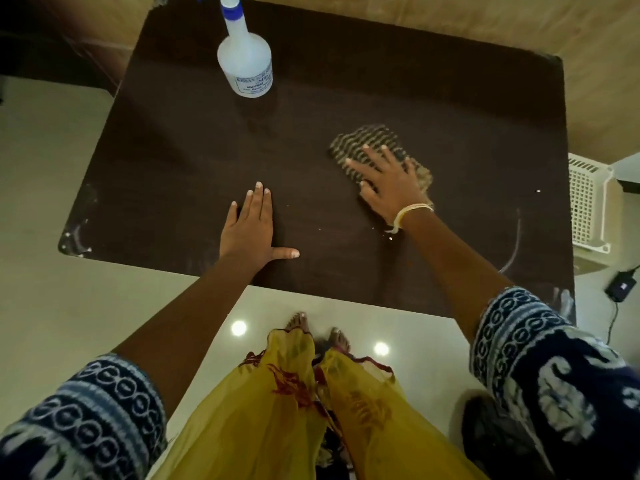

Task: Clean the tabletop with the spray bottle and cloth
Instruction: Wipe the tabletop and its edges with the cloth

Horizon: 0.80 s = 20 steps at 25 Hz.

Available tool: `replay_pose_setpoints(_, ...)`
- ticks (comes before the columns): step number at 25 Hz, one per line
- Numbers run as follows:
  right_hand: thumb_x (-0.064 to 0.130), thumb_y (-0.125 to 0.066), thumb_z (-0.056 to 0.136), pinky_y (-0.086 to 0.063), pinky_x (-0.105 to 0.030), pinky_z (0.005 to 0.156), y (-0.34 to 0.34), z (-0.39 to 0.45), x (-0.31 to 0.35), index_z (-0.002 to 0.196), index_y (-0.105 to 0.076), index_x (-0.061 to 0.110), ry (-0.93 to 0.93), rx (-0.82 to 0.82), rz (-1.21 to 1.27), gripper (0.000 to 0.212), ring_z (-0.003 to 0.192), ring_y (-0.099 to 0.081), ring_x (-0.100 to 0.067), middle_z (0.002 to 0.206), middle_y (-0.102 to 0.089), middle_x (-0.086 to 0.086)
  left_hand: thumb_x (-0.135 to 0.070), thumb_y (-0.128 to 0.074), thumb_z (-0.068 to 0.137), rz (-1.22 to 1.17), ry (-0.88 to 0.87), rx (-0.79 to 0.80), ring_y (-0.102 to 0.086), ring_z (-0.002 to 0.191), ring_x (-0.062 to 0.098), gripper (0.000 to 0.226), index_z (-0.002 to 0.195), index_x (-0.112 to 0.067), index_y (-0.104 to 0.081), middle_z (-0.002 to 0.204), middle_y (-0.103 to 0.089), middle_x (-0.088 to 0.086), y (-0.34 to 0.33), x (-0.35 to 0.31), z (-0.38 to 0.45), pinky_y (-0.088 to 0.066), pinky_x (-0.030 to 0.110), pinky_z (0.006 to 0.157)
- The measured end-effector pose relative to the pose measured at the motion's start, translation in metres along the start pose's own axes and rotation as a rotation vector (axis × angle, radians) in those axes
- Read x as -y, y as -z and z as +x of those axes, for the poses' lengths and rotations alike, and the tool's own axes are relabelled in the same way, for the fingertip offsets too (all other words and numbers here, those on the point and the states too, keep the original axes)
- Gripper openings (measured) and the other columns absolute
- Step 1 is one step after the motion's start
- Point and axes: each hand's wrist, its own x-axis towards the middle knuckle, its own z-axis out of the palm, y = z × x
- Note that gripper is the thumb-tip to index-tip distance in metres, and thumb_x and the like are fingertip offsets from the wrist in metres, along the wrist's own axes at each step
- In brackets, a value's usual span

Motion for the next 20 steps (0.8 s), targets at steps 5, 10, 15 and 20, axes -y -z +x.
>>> replay_pose_setpoints(5,0.037,-0.037,0.098,-0.005,-0.059,0.118,-0.012,-0.048,-0.025,0.15,-0.026,0.047,-0.218,-0.082,0.038,0.053,0.152,-0.005,-0.029,0.164,-0.013,0.004,-0.084,-0.049,0.07,-0.009,0.036,0.01,0.005,0.152,0.028,0.129,0.155,-0.009,0.014,0.164,0.013,0.01,0.002,-0.005,0.002,-0.006,0.046,0.121)
replay_pose_setpoints(10,0.039,-0.034,0.099,-0.008,-0.056,0.12,-0.032,-0.066,0.023,0.152,-0.022,0.044,-0.225,-0.117,-0.008,0.054,0.151,-0.007,-0.03,0.165,-0.012,0.001,-0.083,-0.05,0.07,-0.039,0.036,-0.008,0.002,0.152,0.026,0.127,0.156,-0.011,0.009,0.165,0.009,0.009,0.002,-0.003,-0.001,-0.004,0.046,0.121)
replay_pose_setpoints(15,0.039,-0.033,0.099,-0.007,-0.052,0.12,-0.053,-0.072,0.104,0.152,-0.022,0.042,-0.118,-0.103,0.025,0.055,0.152,-0.007,-0.028,0.164,-0.013,0.002,-0.085,-0.048,0.071,-0.108,0.064,-0.113,-0.001,0.152,0.025,0.126,0.156,-0.009,0.005,0.165,0.004,0.009,-0.025,0.017,-0.05,-0.005,0.046,0.122)
replay_pose_setpoints(20,0.033,-0.036,0.098,-0.007,-0.048,0.121,-0.072,-0.08,0.182,0.153,-0.026,0.036,-0.045,-0.103,0.058,0.055,0.151,-0.01,-0.027,0.164,-0.016,0.0,-0.084,-0.044,0.073,-0.071,0.063,-0.106,0.001,0.152,0.025,0.122,0.156,-0.009,0.004,0.165,0.005,0.01,-0.057,0.06,-0.094,-0.006,0.046,0.122)
